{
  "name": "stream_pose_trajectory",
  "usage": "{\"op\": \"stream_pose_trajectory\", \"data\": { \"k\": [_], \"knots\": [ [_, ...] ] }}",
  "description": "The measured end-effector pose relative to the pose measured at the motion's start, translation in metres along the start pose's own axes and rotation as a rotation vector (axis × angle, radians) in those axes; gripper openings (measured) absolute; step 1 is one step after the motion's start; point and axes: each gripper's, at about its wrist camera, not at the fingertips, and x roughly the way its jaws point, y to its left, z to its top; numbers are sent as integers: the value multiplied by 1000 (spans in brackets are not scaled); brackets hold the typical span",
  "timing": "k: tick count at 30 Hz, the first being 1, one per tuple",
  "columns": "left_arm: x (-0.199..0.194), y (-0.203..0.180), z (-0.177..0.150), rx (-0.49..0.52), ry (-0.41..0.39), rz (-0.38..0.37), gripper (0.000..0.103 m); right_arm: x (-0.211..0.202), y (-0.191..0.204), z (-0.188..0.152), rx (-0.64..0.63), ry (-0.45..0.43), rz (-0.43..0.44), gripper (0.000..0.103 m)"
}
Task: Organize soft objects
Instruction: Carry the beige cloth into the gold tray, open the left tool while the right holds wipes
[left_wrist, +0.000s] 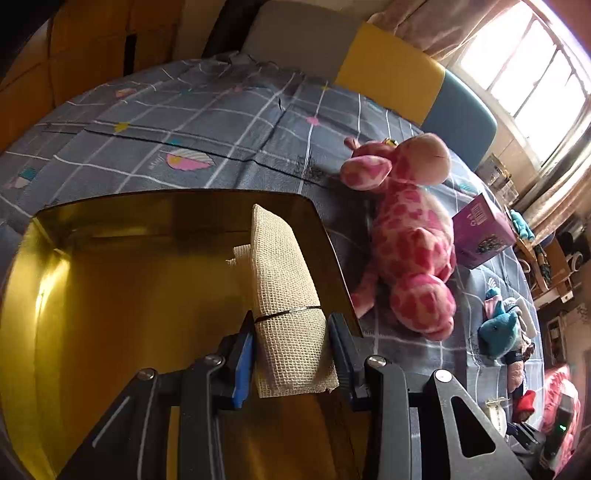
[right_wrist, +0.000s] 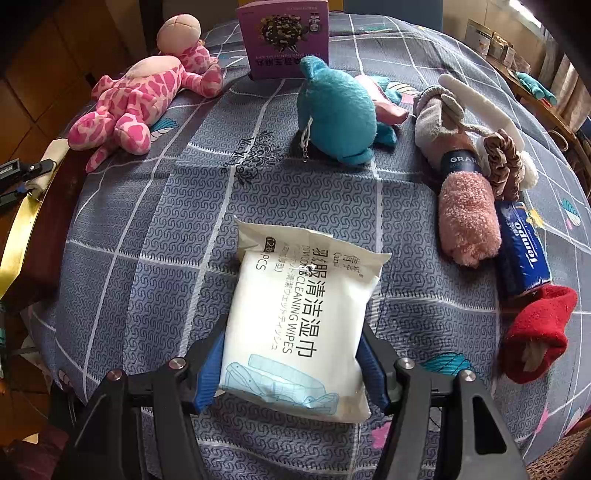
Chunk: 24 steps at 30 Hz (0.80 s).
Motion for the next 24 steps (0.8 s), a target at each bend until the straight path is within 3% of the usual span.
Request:
{"op": "stream_pose_trajectory", "data": {
  "k": [6,7,10,14,24],
  "knots": [
    [28,-1,10,-12,29,57,49,-1,2,-1,-1,-1,-4,64],
    [28,-2,10,-11,24,56,54,-2,2,-1,0,0,-4,64],
    [21,-2,7,-2,-7,102,56,-2,3,-1,0,-2,-8,64],
    [0,-1,-2,16,-62,145,57,-2,5,-1,1,-9,-15,64],
    [-76,-22,-47,77,-228,181,70,-5,8,-12,15,-63,-37,64]
  ]
}}
